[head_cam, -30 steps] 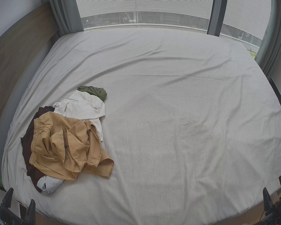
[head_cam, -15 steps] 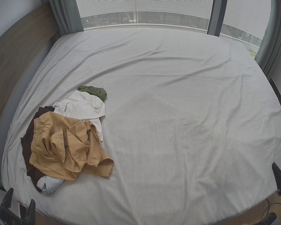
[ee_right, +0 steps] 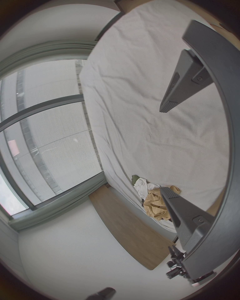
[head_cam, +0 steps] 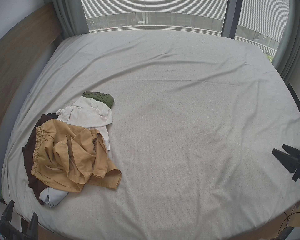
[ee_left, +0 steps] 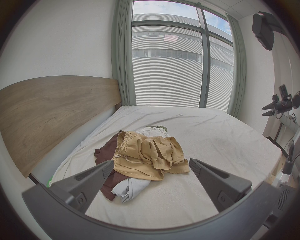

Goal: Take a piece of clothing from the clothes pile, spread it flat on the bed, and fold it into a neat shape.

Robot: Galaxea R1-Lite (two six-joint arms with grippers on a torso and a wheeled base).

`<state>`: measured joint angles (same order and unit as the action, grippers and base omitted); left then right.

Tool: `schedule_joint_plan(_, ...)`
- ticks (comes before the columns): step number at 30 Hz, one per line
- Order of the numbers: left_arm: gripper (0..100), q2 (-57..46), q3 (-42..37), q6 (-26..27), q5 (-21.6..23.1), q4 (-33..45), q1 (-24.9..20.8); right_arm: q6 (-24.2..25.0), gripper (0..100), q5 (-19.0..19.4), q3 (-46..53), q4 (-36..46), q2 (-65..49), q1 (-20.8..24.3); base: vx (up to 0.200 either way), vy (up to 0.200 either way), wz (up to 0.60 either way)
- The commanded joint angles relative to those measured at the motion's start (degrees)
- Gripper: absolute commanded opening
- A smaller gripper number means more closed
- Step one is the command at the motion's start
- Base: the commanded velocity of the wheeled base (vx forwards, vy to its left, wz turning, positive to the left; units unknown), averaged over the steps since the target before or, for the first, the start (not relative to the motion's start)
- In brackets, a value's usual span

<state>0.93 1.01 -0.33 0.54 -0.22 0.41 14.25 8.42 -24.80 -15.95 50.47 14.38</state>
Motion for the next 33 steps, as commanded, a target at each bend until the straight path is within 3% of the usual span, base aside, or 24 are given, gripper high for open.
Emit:
schedule_joint_plan(1, 100, -0.93, -1.01, -0.20, -0.01, -0.04, 0.02, 2.18, 100, 1.86, -4.38, -1.46, 12.11, 1.00, 0.000, 0.000, 0.00)
schedule_joint_plan(7, 100, -0.93, -1.01, -0.11, -0.01, -0.04, 0.02, 3.42, 100, 5.02, -4.12, -8.84, 21.60, 1.87, 0.000, 0.000, 0.00)
schedule_joint_plan(16, 100, -0.93, -1.01, 0.15, 0.08, -0.04, 0.02, 13.08, 100, 7.75, -6.76, -20.97, 35.40, 8.47, 0.000, 0.000, 0.00)
schedule_joint_plan(22, 100, -0.93, -1.01, 0.15, 0.08, -0.04, 0.02, 13.52, 100, 8.10, -7.99, -28.70, 43.40, 11.72, 0.000, 0.000, 0.00)
schedule_joint_plan(33, 100, -0.93, -1.01, 0.24, 0.08, -0.04, 0.02, 15.19, 100, 7.40, -15.46, -31.78, 54.47, 17.70, 0.000, 0.000, 0.00)
